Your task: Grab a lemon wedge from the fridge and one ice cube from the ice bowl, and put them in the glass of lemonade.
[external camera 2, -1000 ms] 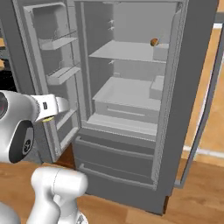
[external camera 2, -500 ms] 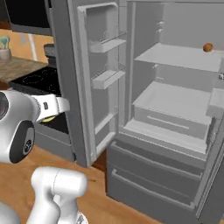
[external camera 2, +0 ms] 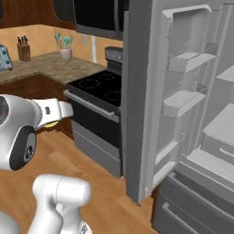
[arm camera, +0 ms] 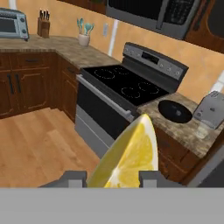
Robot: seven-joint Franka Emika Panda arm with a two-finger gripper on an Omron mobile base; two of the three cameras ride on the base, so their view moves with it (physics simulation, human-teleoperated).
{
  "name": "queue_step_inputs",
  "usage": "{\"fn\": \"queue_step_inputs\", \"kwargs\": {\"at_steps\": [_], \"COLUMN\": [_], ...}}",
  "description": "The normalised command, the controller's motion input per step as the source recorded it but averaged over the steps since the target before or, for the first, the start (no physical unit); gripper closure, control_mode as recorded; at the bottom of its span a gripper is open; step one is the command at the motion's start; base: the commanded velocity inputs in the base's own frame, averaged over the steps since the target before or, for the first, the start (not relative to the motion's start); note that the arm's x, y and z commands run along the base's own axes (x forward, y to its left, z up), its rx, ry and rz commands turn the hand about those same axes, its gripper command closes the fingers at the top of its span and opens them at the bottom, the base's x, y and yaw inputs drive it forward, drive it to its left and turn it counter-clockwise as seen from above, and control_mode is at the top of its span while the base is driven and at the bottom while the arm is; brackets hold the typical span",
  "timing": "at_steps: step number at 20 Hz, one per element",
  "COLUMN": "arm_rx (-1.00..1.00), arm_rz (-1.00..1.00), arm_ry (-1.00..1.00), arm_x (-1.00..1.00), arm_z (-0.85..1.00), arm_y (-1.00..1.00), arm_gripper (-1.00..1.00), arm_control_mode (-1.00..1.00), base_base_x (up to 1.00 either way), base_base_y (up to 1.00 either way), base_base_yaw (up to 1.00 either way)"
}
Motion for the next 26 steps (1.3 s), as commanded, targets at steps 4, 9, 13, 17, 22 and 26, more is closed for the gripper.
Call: {"fn": "queue_step_inputs", "kwargs": {"at_steps": [4, 9, 13, 17, 22, 26], "arm_rx": [0.0, 0.0, 0.0, 0.0, 0.0, 0.0], "arm_rz": [0.0, 0.0, 0.0, 0.0, 0.0, 0.0], "arm_ry": [0.0, 0.0, 0.0, 0.0, 0.0, 0.0], "arm_x": [0.0, 0.0, 0.0, 0.0, 0.0, 0.0], "arm_z": [0.0, 0.0, 0.0, 0.0, 0.0, 0.0], "arm_y": [0.0, 0.0, 0.0, 0.0, 0.0, 0.0], "arm_gripper": [1.0, 1.0, 1.0, 1.0, 1.0, 1.0], "arm_control_mode": [1.0, 1.0, 1.0, 1.0, 1.0, 1.0], "base_base_x": [0.69, 0.96, 0.64, 0.48, 0.3, 0.3], "base_base_y": [0.45, 0.26, 0.05, 0.0, 0.0, 0.03], "base_base_yaw": [0.29, 0.04, -0.19, -0.28, -0.33, -0.36]}}
